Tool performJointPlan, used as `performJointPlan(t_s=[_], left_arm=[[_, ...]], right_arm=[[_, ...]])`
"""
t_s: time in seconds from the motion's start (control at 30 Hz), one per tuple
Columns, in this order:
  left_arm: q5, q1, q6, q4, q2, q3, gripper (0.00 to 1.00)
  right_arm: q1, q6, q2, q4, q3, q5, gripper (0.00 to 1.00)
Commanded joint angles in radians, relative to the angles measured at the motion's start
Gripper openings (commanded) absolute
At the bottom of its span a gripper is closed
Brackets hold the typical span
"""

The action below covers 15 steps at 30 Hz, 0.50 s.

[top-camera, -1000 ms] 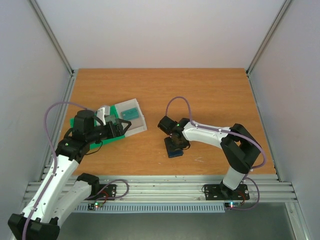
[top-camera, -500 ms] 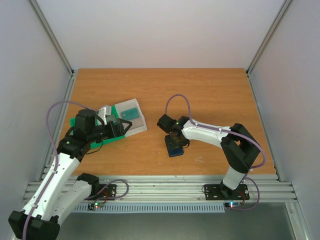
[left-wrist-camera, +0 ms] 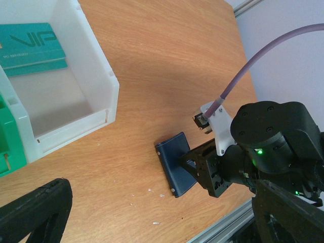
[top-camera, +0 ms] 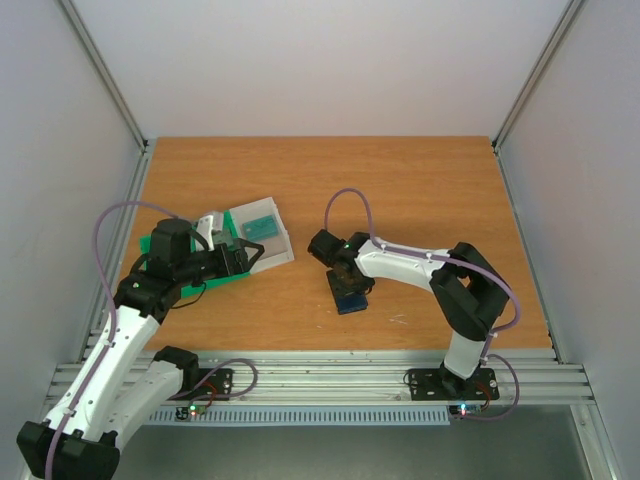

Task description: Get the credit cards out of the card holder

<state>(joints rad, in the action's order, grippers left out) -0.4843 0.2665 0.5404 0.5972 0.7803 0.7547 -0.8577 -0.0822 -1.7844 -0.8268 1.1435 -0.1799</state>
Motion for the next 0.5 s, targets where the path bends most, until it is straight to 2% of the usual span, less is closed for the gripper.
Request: performJointPlan(t_s=[0.0, 0.17, 0.33, 0.47], left_arm=[[0.005, 0.006, -0.032, 0.015, -0.006, 0.016, 0.96], [-0.002, 0.008, -0.037, 0.028, -0.012, 0.014, 0.92], [0.016, 0.007, -0.035, 0.044, -0.020, 0.003, 0.89], [-0.041, 0.009, -0.025, 0.050, 0.008, 0.006, 0.87]], right_arm=[[-0.019, -0.010, -0.026, -0.024, 0.012, -0.058, 0.18], [-0.030, -0.012, -0.010, -0.044, 0.018, -0.075, 0.01], [-0.033, -0.011, 0.024, -0.045, 0.015, -0.070, 0.01], [-0.049, -0.016, 0.076, -0.028, 0.013, -0.044, 0.01]])
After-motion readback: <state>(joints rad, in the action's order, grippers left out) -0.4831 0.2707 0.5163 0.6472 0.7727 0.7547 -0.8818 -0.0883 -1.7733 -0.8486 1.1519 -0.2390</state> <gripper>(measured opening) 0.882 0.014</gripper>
